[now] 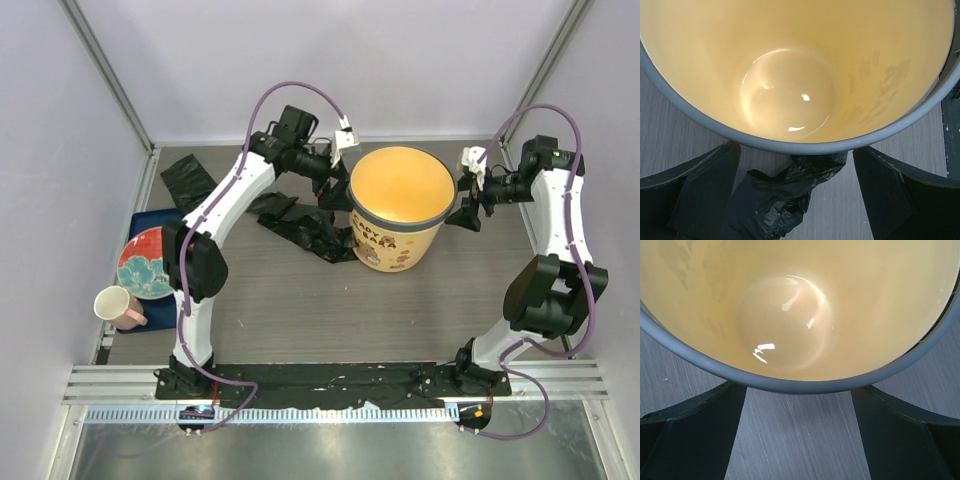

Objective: Put the trash bags into the trash bin

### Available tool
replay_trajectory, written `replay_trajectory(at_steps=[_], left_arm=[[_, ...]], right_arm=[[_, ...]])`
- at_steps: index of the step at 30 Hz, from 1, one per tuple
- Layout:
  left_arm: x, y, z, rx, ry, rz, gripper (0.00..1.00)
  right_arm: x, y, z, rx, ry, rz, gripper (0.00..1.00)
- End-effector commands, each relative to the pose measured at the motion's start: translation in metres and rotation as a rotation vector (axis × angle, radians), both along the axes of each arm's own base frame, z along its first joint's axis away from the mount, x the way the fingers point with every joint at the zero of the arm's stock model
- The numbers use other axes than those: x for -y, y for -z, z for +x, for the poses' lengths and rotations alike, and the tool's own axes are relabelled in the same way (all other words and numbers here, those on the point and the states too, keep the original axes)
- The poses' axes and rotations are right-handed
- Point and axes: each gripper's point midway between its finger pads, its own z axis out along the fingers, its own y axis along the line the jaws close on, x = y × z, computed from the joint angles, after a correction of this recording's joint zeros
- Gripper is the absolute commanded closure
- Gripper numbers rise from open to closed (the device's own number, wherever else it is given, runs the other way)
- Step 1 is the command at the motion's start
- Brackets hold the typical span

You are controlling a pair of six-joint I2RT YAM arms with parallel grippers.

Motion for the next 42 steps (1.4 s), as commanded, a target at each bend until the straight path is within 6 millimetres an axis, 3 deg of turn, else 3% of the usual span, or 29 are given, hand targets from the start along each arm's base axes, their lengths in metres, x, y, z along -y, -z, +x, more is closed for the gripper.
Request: replay_trajectory(at_steps=[1,7,17,23,29,34,42], left_arm=[[0.004,-0.047,-0.006,0.085,-0.008,-0.064,0.00],[0.000,-0.043,-0.018,0.087,0.029,-0.035,0.00],[-0.005,-0.063,-0.029,0.223,0.062,-0.031,0.00],[-0.009,-0.064,-0.040,0.294,0.109,-0.010,0.00],[-0.008,-0.068,-0.047,0.297,0.112,-0.015,0.00],[-0.008,-0.083,-0.054,0.294,0.088,-0.057,0.00],[-0.011,-0.105,-0.073,0.259,0.075,-0.118,0.00]], right_arm=[[-0.024,-0.042,-0.037,-0.027,-0.015,0.070,0.09],[-0.024,-0.047,-0.043,-0.005,-0.012,0.047,0.08],[-0.021,-0.041,-0.056,-0.004,-0.010,-0.019,0.05],[-0.019,-0.037,-0.067,-0.011,-0.003,-0.050,0.04],[-0.025,-0.056,-0.070,0.019,0.014,-0.029,0.04],[-0.029,-0.077,-0.076,0.056,0.038,-0.012,0.04],[-0.042,-0.094,-0.096,0.082,0.045,0.009,0.04]])
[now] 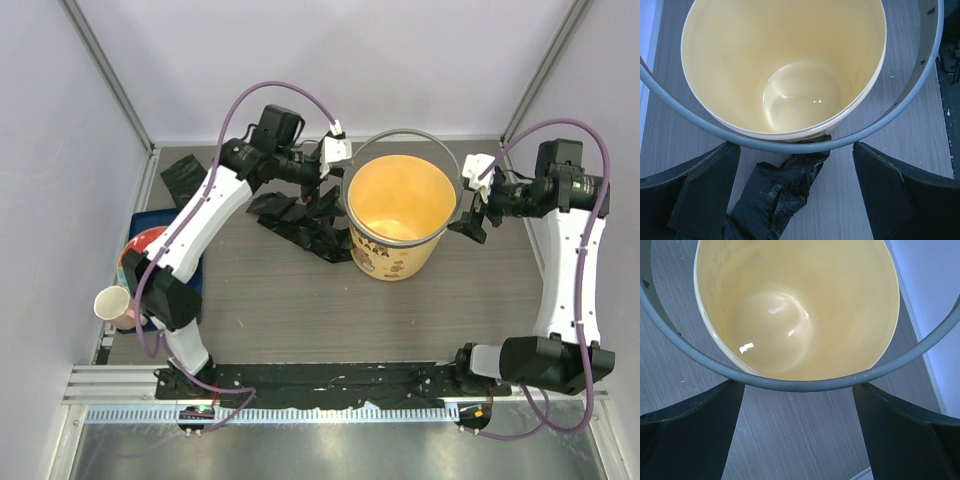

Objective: Put the trash bags into the trash bin

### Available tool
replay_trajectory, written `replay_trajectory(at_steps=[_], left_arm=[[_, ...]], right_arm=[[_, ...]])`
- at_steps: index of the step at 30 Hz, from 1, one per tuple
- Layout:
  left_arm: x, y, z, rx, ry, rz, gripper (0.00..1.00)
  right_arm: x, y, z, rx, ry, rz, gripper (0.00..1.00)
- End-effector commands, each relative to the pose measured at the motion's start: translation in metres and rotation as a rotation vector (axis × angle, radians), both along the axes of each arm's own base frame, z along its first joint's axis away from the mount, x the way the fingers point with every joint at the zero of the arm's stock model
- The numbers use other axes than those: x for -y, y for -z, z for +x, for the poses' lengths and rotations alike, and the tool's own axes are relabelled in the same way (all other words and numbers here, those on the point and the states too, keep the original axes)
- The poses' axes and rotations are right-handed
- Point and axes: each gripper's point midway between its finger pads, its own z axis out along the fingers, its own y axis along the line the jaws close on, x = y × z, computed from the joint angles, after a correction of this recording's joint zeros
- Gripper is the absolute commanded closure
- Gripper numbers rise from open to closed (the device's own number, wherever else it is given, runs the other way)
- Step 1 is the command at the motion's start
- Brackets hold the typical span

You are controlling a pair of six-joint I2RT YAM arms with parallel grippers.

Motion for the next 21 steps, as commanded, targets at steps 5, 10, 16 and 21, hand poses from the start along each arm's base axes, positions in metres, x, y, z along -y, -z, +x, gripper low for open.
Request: replay_trajectory(at_steps=[5,10,16,21], left_arm=[[0.002,-0.054,-0.026,0.020,-0.013,-0.141,0.00],[-0.010,-0.066,-0.011,-0.013,-0.135,-0.217,0.00],[-0.044,-0.078,0.032,-0.044,-0.300,-0.321,0.00],[-0.079,-0.076,0.086,0.005,-0.441,-0.342,0.00]], right_arm=[[-0.044,-0.037,-0.035,-0.095,-0.026,0.189,0.04],[-0.065,-0.048,-0.015,-0.129,0.001,0.279,0.04],[-0.117,-0.049,0.031,-0.076,-0.045,0.311,0.04],[-0.168,-0.042,0.097,-0.094,-0.033,0.319,0.04]])
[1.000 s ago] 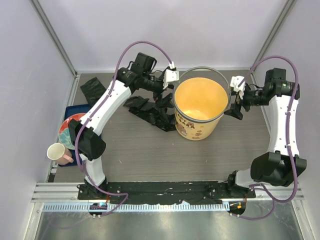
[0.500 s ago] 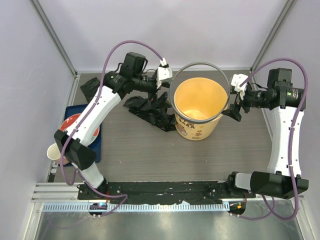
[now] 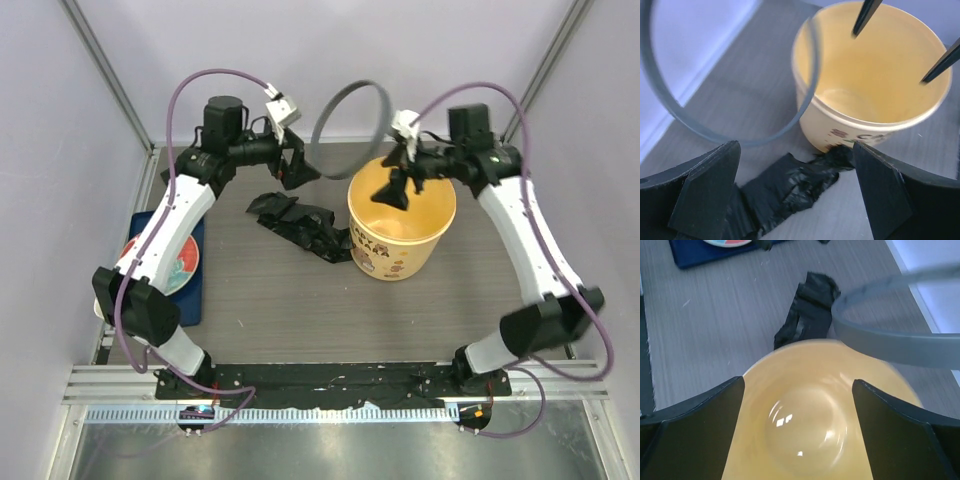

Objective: Put the trash bags into the trash bin

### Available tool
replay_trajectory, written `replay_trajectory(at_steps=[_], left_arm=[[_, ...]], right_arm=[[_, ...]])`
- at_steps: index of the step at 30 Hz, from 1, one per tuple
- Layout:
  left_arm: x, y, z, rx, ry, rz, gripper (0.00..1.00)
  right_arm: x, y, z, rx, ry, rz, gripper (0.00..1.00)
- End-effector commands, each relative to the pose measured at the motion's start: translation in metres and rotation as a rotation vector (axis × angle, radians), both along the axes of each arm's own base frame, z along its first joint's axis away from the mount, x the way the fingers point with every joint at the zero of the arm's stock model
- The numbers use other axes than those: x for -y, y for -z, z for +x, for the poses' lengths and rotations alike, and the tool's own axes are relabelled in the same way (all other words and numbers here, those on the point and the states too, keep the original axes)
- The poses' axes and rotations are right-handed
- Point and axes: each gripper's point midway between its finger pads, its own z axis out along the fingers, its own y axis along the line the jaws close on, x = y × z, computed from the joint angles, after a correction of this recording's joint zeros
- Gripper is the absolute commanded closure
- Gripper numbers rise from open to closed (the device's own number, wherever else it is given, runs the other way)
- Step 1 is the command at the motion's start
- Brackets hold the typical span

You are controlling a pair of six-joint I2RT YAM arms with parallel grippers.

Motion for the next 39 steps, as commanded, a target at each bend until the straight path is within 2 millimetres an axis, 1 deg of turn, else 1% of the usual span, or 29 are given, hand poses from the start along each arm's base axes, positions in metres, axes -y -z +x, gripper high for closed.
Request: replay_trajectory(at_steps=[1,2,3,4,5,6,7,8,9,11,12,14,15,16,18,19,20,21,22,24,25,26,27,28,30,33,36,37,39], left_arm=[[-0.022,-0.026,0.057,0.102,-0.124,-0.086,0.00],[-0.028,-0.032,0.072,0.129,-0.161,-0.102,0.00],[-0.032,-0.025,0.084,0.097,-0.193,-0.106,0.00],[-0.040,-0.007,0.103,0.058,-0.227,-0.091,0.00],[-0.044,-0.007,0.109,0.048,-0.230,-0.091,0.00],[-0.049,0.002,0.112,0.015,-0.244,-0.082,0.01],[-0.061,0.005,0.119,0.004,-0.279,-0.082,0.01],[-0.067,0.014,0.121,-0.021,-0.298,-0.083,0.01],[-0.072,0.017,0.122,-0.025,-0.307,-0.085,0.01],[-0.082,0.030,0.116,-0.031,-0.313,-0.042,0.02],[-0.085,0.044,0.109,-0.036,-0.294,0.024,0.01],[-0.090,0.060,0.104,-0.061,-0.284,0.077,0.02],[-0.089,0.069,0.095,-0.071,-0.246,0.116,0.02],[-0.087,0.085,0.081,-0.081,-0.200,0.201,0.02],[-0.084,0.105,0.065,-0.092,-0.162,0.302,0.02],[-0.075,0.122,0.048,-0.109,-0.111,0.368,0.02],[-0.069,0.128,0.039,-0.116,-0.082,0.380,0.02],[-0.060,0.141,0.024,-0.138,-0.046,0.391,0.02],[-0.050,0.140,0.020,-0.127,-0.022,0.358,0.02],[-0.029,0.147,0.001,-0.114,0.055,0.346,0.01],[-0.022,0.159,-0.008,-0.120,0.093,0.362,0.00],[-0.015,0.167,-0.010,-0.076,0.127,0.402,0.00],[0.002,0.173,-0.019,-0.049,0.170,0.428,0.00],[0.009,0.185,-0.018,-0.048,0.186,0.450,0.00],[0.025,0.188,-0.012,0.006,0.205,0.450,0.00],[0.035,0.199,0.001,0.052,0.193,0.452,0.00],[0.034,0.214,0.001,0.079,0.218,0.476,0.04],[0.033,0.216,-0.001,0.080,0.224,0.480,0.08],[0.029,0.225,-0.011,0.076,0.253,0.491,0.12]], right_arm=[[-0.042,-0.027,0.081,0.065,0.075,0.074,0.04],[-0.047,-0.005,0.108,-0.007,0.118,0.069,0.04],[-0.047,0.003,0.124,-0.043,0.156,0.065,0.04],[-0.039,-0.021,0.141,0.004,0.207,0.071,0.04],[-0.034,-0.001,0.158,-0.048,0.228,0.052,0.04],[-0.027,-0.001,0.157,-0.098,0.256,0.055,0.04],[-0.022,-0.014,0.158,-0.090,0.258,0.076,0.04],[-0.005,-0.015,0.161,-0.101,0.284,0.083,0.04],[0.002,-0.021,0.155,-0.098,0.292,0.082,0.04],[0.022,-0.017,0.148,-0.108,0.318,0.068,0.04],[0.030,-0.018,0.135,-0.098,0.319,0.050,0.04],[0.041,-0.014,0.122,-0.107,0.337,0.027,0.04],[0.045,-0.023,0.111,-0.087,0.344,0.022,0.04],[0.048,-0.015,0.104,-0.115,0.351,0.012,0.04],[0.055,-0.007,0.090,-0.161,0.378,0.006,0.04],[0.057,-0.017,0.078,-0.152,0.393,0.019,0.04],[0.061,-0.018,0.073,-0.155,0.412,0.020,0.05],[0.068,-0.008,0.069,-0.187,0.439,0.017,0.05],[0.072,-0.015,0.058,-0.187,0.465,0.034,0.04],[0.088,-0.002,0.049,-0.232,0.522,0.032,0.04],[0.092,-0.004,0.041,-0.229,0.536,0.038,0.04],[0.096,0.000,0.036,-0.245,0.549,0.033,0.04],[0.100,0.008,0.033,-0.263,0.570,0.017,0.05],[0.103,0.011,0.031,-0.269,0.584,0.011,0.04],[0.109,0.019,0.026,-0.280,0.619,-0.016,0.05],[0.118,0.031,0.026,-0.313,0.675,-0.045,0.05],[0.122,0.047,0.027,-0.371,0.724,-0.053,0.06],[0.124,0.050,0.028,-0.379,0.741,-0.059,0.07],[0.127,0.058,0.029,-0.388,0.762,-0.067,0.07]])
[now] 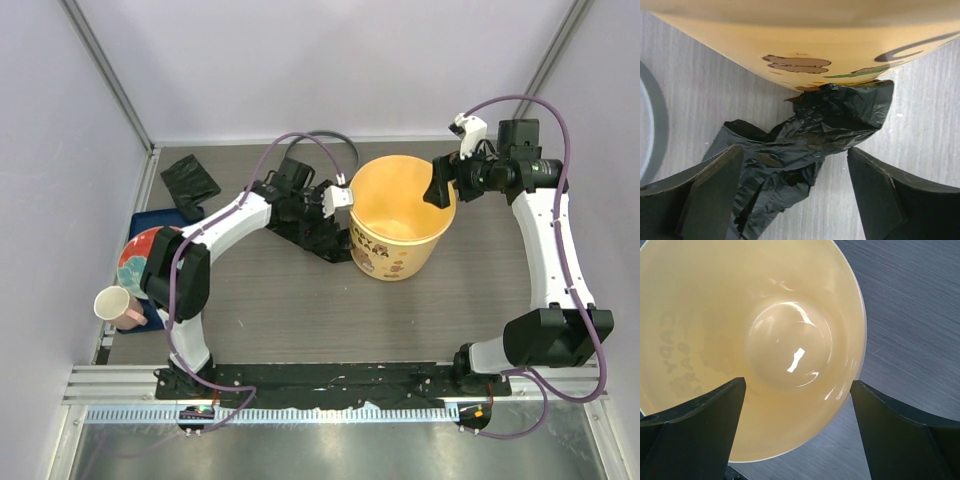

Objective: Put the trash bags into the trash bin

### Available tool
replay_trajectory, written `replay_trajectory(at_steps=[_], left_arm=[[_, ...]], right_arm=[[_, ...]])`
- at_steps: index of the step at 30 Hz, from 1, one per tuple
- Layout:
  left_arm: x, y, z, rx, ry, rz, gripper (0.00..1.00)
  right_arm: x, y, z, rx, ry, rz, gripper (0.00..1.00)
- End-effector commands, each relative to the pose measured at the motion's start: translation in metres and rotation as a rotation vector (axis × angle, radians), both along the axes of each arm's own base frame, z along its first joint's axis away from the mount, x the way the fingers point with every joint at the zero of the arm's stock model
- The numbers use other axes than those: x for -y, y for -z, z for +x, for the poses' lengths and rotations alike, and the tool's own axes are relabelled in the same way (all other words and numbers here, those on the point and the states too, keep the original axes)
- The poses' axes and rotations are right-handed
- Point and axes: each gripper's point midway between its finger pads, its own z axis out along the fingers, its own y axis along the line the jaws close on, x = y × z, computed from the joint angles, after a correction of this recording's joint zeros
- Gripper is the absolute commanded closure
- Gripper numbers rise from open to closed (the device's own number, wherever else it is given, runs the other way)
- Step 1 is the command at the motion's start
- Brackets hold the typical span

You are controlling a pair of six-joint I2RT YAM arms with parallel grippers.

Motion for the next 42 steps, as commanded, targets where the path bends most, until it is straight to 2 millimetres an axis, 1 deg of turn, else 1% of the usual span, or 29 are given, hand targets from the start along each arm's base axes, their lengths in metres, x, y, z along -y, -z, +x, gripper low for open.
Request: replay_trajectory(at_steps=[1,2,3,6,7,8,9,10,12,14,15,16,17,19,21,22,25,26,29,32,33,35,36,37,38,39,40,41,42], left_arm=[[-0.007,0.011,0.000,0.094,0.079,0.018,0.15],[-0.009,0.012,-0.004,0.101,0.096,0.018,0.16],[-0.013,0.026,-0.012,0.082,0.110,0.032,0.17],[-0.012,0.040,-0.017,0.082,0.130,0.026,0.28],[-0.012,0.042,-0.018,0.076,0.127,0.025,0.35],[-0.011,0.041,-0.019,0.069,0.125,0.020,0.40],[-0.011,0.040,-0.021,0.070,0.127,0.020,0.45],[-0.012,0.037,-0.021,0.075,0.130,0.022,0.55],[-0.020,0.035,-0.026,0.089,0.159,0.064,0.64],[-0.033,0.027,-0.033,0.109,0.179,0.108,0.77],[-0.039,0.020,-0.033,0.112,0.174,0.108,0.84],[-0.043,0.006,-0.036,0.129,0.172,0.096,0.95],[-0.048,-0.002,-0.036,0.135,0.162,0.085,0.99],[-0.060,-0.013,-0.039,0.124,0.146,0.073,1.00],[-0.066,-0.026,-0.042,0.151,0.159,0.058,1.00],[-0.067,-0.026,-0.046,0.154,0.176,0.060,1.00],[-0.065,-0.027,-0.047,0.186,0.191,0.048,1.00],[-0.064,-0.027,-0.047,0.191,0.192,0.045,1.00],[-0.060,-0.040,-0.043,0.229,0.181,0.011,1.00],[-0.058,-0.083,-0.038,0.252,0.113,-0.059,1.00],[-0.057,-0.116,-0.029,0.301,0.080,-0.095,1.00],[-0.069,-0.152,-0.013,0.283,-0.060,-0.158,1.00],[-0.071,-0.192,-0.001,0.331,-0.117,-0.219,1.00],[-0.076,-0.212,0.007,0.340,-0.170,-0.258,1.00],[-0.087,-0.249,0.016,0.329,-0.271,-0.340,1.00],[-0.091,-0.276,0.026,0.370,-0.319,-0.402,1.00],[-0.096,-0.295,0.033,0.382,-0.367,-0.450,1.00],[-0.100,-0.327,0.033,0.395,-0.408,-0.530,1.00],[-0.101,-0.348,0.033,0.434,-0.408,-0.572,1.00]], right_arm=[[0.008,0.010,0.003,-0.022,0.075,-0.021,0.07],[0.010,0.012,0.004,-0.021,0.080,-0.026,0.08],[0.010,0.016,0.005,-0.029,0.085,-0.028,0.08],[0.013,0.023,0.010,-0.051,0.099,-0.034,0.10],[0.013,0.025,0.012,-0.060,0.099,-0.034,0.12],[0.012,0.026,0.012,-0.065,0.089,-0.032,0.17],[0.011,0.022,0.013,-0.059,0.083,-0.031,0.19],[0.011,0.023,0.013,-0.065,0.079,-0.031,0.23],[0.009,0.023,0.015,-0.074,0.066,-0.029,0.31],[0.009,0.026,0.016,-0.087,0.057,-0.033,0.36],[0.010,0.026,0.017,-0.084,0.058,-0.038,0.43],[0.010,0.027,0.018,-0.085,0.056,-0.042,0.47],[0.011,0.027,0.019,-0.084,0.055,-0.045,0.51],[0.011,0.030,0.020,-0.089,0.054,-0.048,0.61],[0.011,0.031,0.021,-0.090,0.047,-0.048,0.66],[0.010,0.032,0.021,-0.091,0.046,-0.046,0.77],[0.010,0.031,0.025,-0.088,0.048,-0.045,0.96],[0.011,0.031,0.025,-0.089,0.053,-0.048,0.99],[0.012,0.026,0.027,-0.076,0.065,-0.049,0.99],[0.010,0.020,0.028,-0.072,0.074,-0.030,0.99],[0.011,0.019,0.028,-0.068,0.077,-0.031,0.99],[0.013,0.017,0.028,-0.053,0.080,-0.044,0.99],[0.013,0.021,0.026,-0.060,0.081,-0.045,0.99],[0.012,0.021,0.025,-0.059,0.079,-0.041,0.99],[0.010,0.020,0.023,-0.057,0.073,-0.035,0.99],[0.007,0.023,0.021,-0.068,0.072,-0.022,0.99],[0.005,0.024,0.022,-0.058,0.070,-0.021,0.99],[-0.003,0.026,0.019,-0.062,0.053,-0.016,0.99],[-0.005,0.027,0.020,-0.061,0.058,-0.011,0.99]])
